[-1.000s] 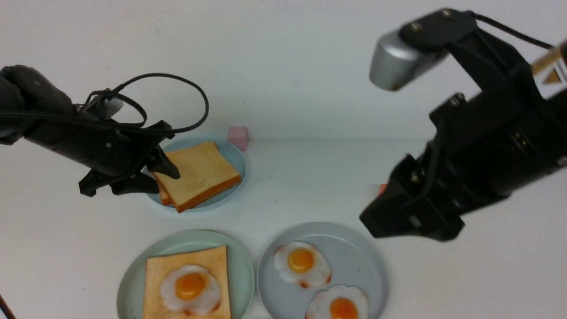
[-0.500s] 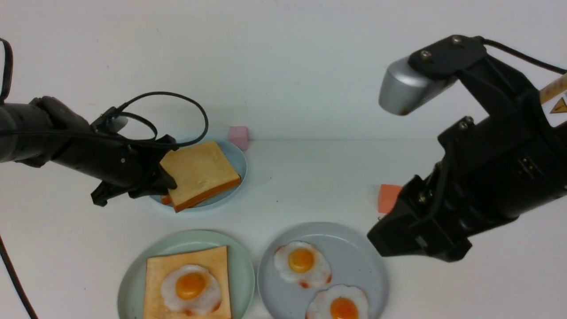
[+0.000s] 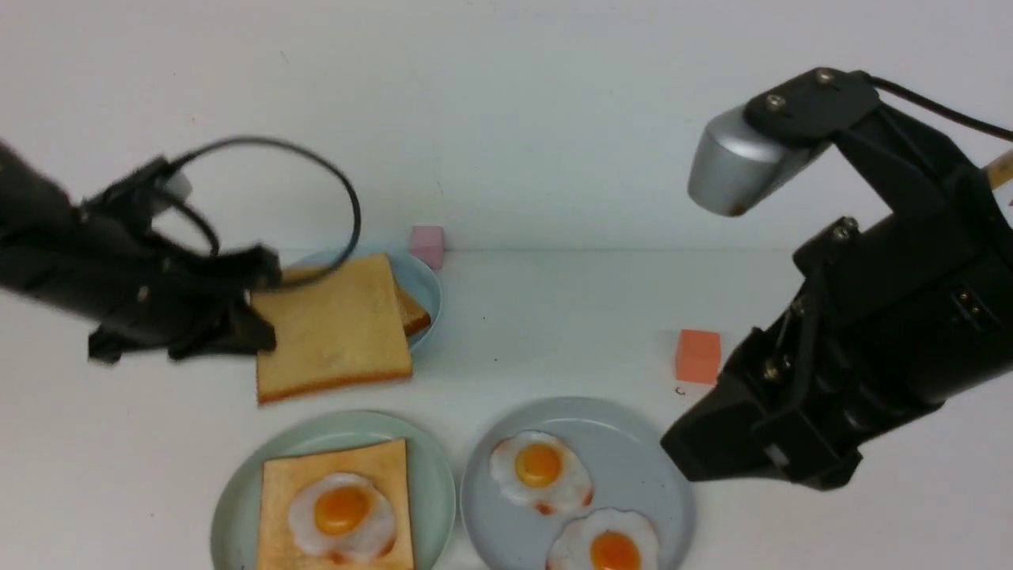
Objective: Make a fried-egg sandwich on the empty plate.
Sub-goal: Use the left arm to place a slice of bread on the fried egg in the middle
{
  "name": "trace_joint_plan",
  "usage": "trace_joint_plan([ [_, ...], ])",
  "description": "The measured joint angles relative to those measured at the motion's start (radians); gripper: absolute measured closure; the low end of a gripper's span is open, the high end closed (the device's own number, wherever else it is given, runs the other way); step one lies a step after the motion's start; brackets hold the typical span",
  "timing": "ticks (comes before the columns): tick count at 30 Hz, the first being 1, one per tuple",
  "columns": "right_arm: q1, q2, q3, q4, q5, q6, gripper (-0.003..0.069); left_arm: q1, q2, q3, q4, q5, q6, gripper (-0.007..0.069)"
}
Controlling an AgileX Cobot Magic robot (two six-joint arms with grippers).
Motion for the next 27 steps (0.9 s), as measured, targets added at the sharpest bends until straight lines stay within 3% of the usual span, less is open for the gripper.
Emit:
trace_joint_plan([
  [5,0.0,0.0,0.0,0.019,-0.001,-0.004,0.0154,-0.014,-0.032,0.192,-0.075,-0.027,0.141,0.0613],
  [9,0.0,0.0,0.0,0.023,-0.001,-0.004,0.0154,-0.029,-0.032,0.278,-0.205,-0.059,0.265,0.0613],
  [18,0.0,0.0,0.0,0.022,-0.002,-0.005,0.0159,-0.03,-0.016,0.288,-0.219,-0.076,0.263,0.0594],
  [23,0.0,0.0,0.0,0.022,-0.027,-0.005,0.0244,-0.03,-0.017,0.288,-0.121,-0.062,0.158,0.0498],
  [27,0.0,0.0,0.003,0.018,-0.029,-0.005,0.0431,-0.03,-0.068,0.288,-0.024,-0.052,0.076,0.0362],
])
